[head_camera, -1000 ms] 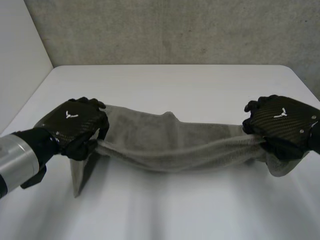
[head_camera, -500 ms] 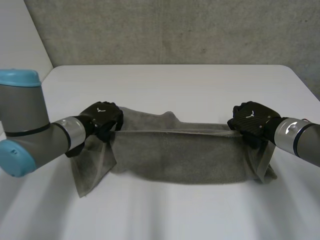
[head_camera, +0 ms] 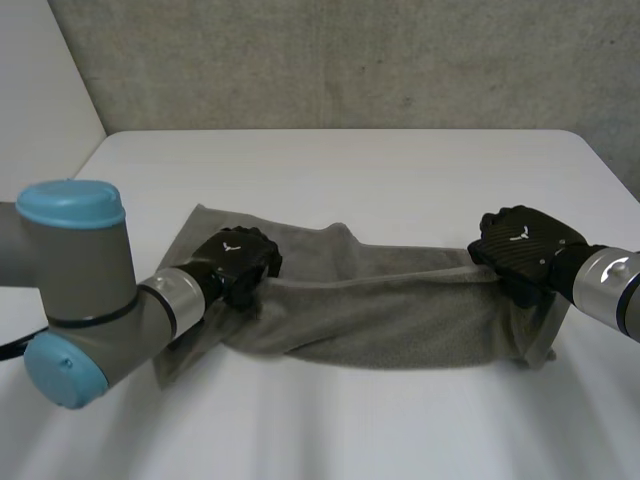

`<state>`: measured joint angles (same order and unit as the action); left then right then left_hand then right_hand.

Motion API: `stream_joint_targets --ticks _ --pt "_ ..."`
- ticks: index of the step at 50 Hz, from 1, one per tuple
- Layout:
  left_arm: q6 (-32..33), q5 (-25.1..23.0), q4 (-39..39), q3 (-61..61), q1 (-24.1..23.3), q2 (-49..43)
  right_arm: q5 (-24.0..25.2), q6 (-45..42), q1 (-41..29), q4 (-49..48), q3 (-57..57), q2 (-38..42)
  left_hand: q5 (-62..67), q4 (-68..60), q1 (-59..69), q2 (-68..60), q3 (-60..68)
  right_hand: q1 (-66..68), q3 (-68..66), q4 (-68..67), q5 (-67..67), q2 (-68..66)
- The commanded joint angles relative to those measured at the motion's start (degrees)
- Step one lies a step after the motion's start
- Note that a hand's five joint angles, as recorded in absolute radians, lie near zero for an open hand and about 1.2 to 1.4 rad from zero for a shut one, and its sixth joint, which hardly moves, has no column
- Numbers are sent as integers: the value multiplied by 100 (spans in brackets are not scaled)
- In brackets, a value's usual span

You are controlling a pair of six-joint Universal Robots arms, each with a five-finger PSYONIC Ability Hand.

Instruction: Fold the towel.

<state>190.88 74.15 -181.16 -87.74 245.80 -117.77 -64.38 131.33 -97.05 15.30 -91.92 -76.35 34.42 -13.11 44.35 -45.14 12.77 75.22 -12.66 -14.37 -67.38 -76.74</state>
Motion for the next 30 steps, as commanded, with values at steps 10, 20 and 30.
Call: stream_joint_targets --ticks 10,20,30 --pt "-296 1172 -297 -1262 -102 1326 66 68 160 -98 -168 15 -1587 311 -1580 1659 -277 478 266 437 -262 -326" --pt "-701 1768 -621 -1799 -164 1758 74 86 99 -168 -300 -3 -1504 311 -1496 1575 -277 478 266 437 -262 -326" --pt "-719 2323 -683 -1993 -366 1529 136 86 90 -177 -379 6 -1402 311 -1395 1474 -277 478 266 437 -262 -326"
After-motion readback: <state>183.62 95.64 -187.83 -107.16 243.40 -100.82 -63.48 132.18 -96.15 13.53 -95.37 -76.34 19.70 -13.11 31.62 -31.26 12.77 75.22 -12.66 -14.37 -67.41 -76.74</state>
